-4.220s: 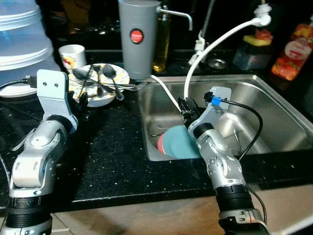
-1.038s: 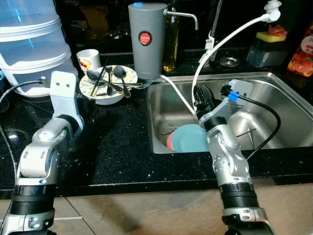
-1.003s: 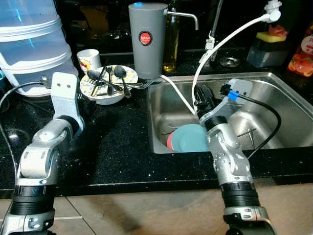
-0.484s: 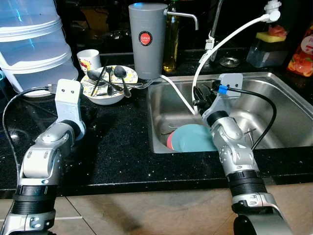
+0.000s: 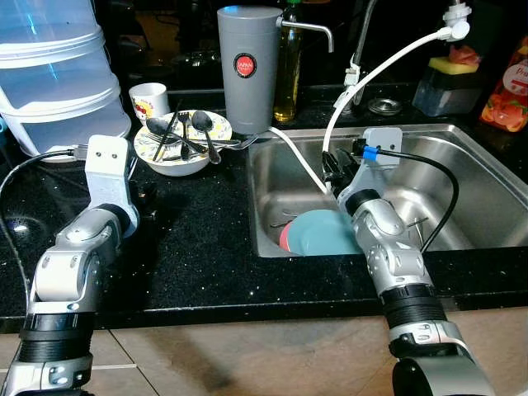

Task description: Kitchen organization

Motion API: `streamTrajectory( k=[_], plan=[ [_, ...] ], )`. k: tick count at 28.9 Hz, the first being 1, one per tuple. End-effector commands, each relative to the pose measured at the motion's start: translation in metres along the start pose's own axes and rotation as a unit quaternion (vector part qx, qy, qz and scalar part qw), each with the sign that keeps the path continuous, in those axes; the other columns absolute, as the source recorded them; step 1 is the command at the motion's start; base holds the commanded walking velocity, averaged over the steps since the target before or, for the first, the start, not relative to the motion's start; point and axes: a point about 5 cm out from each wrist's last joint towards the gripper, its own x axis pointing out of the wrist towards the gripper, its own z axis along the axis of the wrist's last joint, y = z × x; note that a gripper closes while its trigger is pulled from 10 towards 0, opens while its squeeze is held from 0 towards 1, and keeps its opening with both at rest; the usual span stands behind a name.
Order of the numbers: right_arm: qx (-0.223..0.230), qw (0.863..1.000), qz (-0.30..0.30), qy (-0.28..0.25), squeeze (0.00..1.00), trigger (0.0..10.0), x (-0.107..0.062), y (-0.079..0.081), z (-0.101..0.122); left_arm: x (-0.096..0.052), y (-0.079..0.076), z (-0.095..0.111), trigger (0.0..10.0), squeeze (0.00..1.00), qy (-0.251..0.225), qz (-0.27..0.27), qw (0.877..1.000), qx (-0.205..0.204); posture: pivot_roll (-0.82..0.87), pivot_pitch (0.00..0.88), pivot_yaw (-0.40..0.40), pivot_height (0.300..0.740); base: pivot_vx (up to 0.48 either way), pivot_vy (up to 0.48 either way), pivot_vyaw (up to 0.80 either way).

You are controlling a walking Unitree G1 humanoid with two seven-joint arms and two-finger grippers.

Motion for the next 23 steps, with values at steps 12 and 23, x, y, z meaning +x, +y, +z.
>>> streamTrajectory(
  k=[12,23],
  plan=[
    [0.011,1.000,0.000,0.010,0.00,10.0,0.0015,0.0041,-0.0053,-0.0031,0.0021,-0.0058,10.0,0.00,0.003,0.000,1.000,-0.005,0.02,0.109,0.020,0.740,0.000,0.052,0.00],
    [0.016,1.000,-0.001,0.012,0.00,10.0,0.0002,0.0061,-0.0074,-0.0050,0.0010,-0.0073,10.0,0.00,0.012,-0.001,1.000,0.006,0.03,0.112,0.018,0.740,0.000,0.175,0.00]
  ],
)
